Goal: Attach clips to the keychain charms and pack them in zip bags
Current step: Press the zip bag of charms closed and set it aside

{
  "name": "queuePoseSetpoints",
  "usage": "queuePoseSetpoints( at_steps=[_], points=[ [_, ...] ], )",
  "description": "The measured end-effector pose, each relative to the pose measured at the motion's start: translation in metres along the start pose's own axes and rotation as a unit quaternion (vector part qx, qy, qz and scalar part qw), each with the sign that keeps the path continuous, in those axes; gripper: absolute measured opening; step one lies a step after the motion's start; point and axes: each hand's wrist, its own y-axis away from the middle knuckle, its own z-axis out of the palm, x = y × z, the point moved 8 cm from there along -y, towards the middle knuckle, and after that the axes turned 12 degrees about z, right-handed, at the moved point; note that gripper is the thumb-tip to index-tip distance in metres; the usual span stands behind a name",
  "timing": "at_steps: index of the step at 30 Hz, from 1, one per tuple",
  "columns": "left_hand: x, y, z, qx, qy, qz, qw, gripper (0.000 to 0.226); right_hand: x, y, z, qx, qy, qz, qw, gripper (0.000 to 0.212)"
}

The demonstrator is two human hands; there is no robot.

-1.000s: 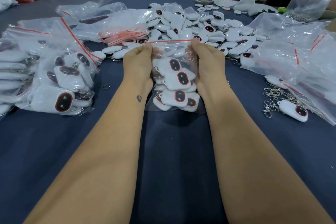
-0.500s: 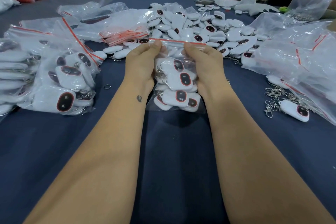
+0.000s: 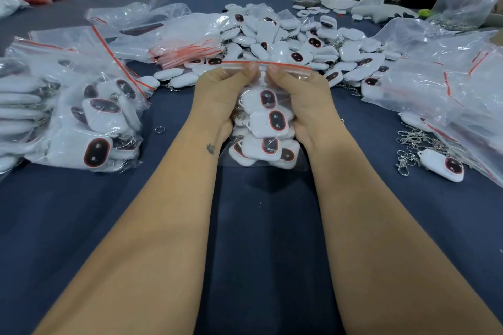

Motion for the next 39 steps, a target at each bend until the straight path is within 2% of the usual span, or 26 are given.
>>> queuePoseSetpoints(
  at_steps=[5,12,16,18,21,27,30,32,33,35,37,39],
  points=[
    [0.001,0.005,0.008,-0.050,-0.005,-0.014,0.999,0.012,-0.002,0.003,0.003,-0.006,0.014,-0.011,1.000,0.005],
    [0.006,0.005,0.005,-0.024,-0.055,0.030,0.998,0.008,-0.001,0.002,0.004,-0.001,0.040,-0.011,0.999,0.026],
    [0.008,0.005,0.006,-0.032,-0.069,0.040,0.996,0.010,-0.001,0.001,0.001,0.015,0.044,-0.013,0.999,0.011],
    [0.006,0.003,0.002,-0.006,-0.070,0.024,0.997,0.015,-0.001,-0.001,0.000,0.030,0.052,-0.003,0.998,0.005],
    [0.002,-0.003,-0.009,0.055,-0.069,0.004,0.996,0.028,0.000,-0.005,-0.003,0.050,0.046,0.008,0.998,0.025],
    [0.000,-0.005,-0.012,0.064,-0.064,0.007,0.996,0.033,0.001,-0.008,-0.005,0.065,0.066,0.004,0.996,0.036],
    [-0.003,-0.007,-0.014,0.076,-0.057,-0.012,0.995,0.043,0.000,-0.008,-0.006,0.075,0.059,0.012,0.995,0.047],
    [-0.007,-0.006,-0.012,0.054,-0.049,-0.037,0.997,0.054,-0.002,-0.006,-0.009,0.094,0.057,0.006,0.994,0.044],
    [-0.007,-0.005,-0.009,0.041,-0.051,-0.046,0.997,0.052,-0.002,-0.006,-0.012,0.103,0.053,0.003,0.993,0.042],
    [-0.003,-0.003,-0.003,-0.016,-0.122,-0.051,0.991,0.044,-0.003,-0.006,-0.016,0.100,0.015,-0.008,0.995,0.048],
    [-0.001,0.001,0.004,-0.074,-0.214,-0.042,0.973,0.029,-0.005,-0.006,-0.018,0.101,0.001,-0.019,0.995,0.044],
    [0.004,0.006,0.005,-0.065,-0.261,-0.026,0.963,0.017,-0.007,-0.004,-0.014,0.097,0.008,-0.017,0.995,0.038]
  ],
)
